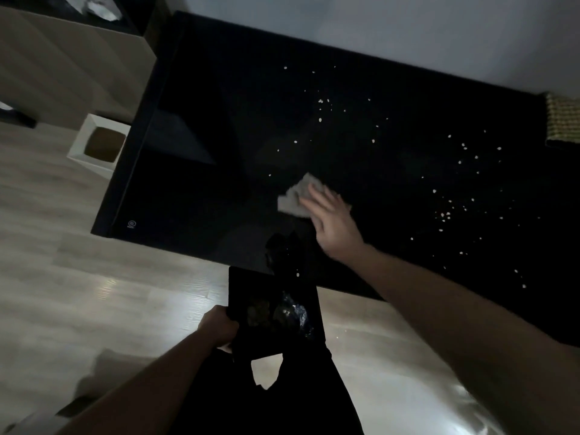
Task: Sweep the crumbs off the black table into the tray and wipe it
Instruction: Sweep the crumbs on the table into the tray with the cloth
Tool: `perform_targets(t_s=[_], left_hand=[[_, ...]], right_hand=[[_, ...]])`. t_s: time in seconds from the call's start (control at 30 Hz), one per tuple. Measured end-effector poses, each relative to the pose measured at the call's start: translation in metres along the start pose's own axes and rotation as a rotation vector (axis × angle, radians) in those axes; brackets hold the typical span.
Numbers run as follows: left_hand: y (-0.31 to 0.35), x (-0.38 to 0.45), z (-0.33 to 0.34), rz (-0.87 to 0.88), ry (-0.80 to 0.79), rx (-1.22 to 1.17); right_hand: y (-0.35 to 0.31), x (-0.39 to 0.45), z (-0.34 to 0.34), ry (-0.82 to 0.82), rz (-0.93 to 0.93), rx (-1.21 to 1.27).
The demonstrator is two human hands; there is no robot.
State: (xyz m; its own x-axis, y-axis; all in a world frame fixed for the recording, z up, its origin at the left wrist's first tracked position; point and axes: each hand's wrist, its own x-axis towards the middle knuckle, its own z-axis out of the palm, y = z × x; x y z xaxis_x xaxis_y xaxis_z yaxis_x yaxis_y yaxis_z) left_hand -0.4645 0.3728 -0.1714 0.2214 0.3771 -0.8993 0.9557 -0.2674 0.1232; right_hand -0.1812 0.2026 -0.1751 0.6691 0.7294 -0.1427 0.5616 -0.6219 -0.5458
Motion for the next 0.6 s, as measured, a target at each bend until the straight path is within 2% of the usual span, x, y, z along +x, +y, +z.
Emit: perform_targets(t_s=[0.13, 0.3, 0.47, 0.6], left_hand=[[0.001, -0.002, -0.009, 0.006, -0.010, 0.038], [0.002, -0.002, -0.025, -0.009, -0.046, 0.044], [0.006, -0.004, -0.039, -0.001, -0.085, 0.043], [-0.002, 0.009, -0.040, -0.006, -0.086, 0.021]], right_hand=[[-0.039, -0.084, 0.040, -0.093, -0.035, 0.145], [-0.082, -0.141, 0.050, -0.050, 0.093, 0.378], [-0.086, -0.093, 0.007, 0.178, 0.237, 0.555], [-0.067, -0.001, -0.041, 0.320, 0.270, 0.460]])
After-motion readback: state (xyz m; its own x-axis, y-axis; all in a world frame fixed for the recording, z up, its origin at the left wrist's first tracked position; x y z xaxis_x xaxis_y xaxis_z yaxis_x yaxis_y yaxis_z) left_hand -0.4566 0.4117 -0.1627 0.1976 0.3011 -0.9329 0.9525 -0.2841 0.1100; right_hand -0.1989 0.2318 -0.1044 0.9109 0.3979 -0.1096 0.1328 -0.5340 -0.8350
